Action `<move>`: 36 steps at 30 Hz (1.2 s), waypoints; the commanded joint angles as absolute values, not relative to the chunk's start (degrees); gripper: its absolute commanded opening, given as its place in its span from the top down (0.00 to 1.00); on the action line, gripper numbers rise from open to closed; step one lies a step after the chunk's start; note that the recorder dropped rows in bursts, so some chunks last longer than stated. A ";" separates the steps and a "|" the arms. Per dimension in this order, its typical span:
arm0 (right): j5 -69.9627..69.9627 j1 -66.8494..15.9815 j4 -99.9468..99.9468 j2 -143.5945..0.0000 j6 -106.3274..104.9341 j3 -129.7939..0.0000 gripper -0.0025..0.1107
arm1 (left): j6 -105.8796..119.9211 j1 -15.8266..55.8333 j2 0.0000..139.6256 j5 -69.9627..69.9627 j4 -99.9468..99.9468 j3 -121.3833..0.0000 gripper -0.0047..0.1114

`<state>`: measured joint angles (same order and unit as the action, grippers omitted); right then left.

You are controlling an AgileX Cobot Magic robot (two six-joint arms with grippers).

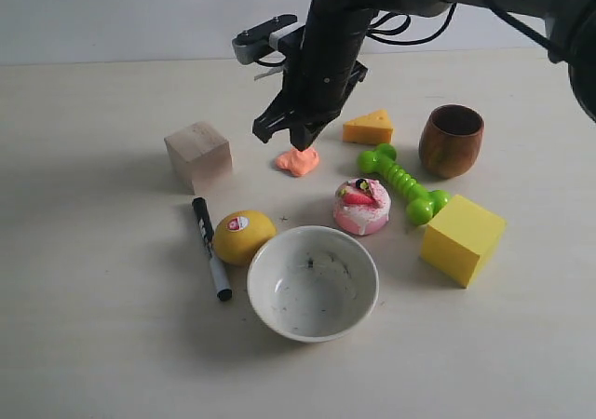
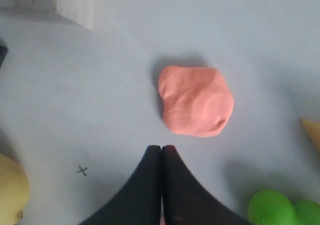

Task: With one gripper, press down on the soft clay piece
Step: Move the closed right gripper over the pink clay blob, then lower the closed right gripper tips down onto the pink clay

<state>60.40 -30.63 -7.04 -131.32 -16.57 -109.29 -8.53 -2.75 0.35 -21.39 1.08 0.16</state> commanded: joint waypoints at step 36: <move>54.10 -29.98 -1.55 -140.54 -17.88 -113.01 0.98 | -8.70 -2.85 0.00 -20.90 1.08 0.00 0.96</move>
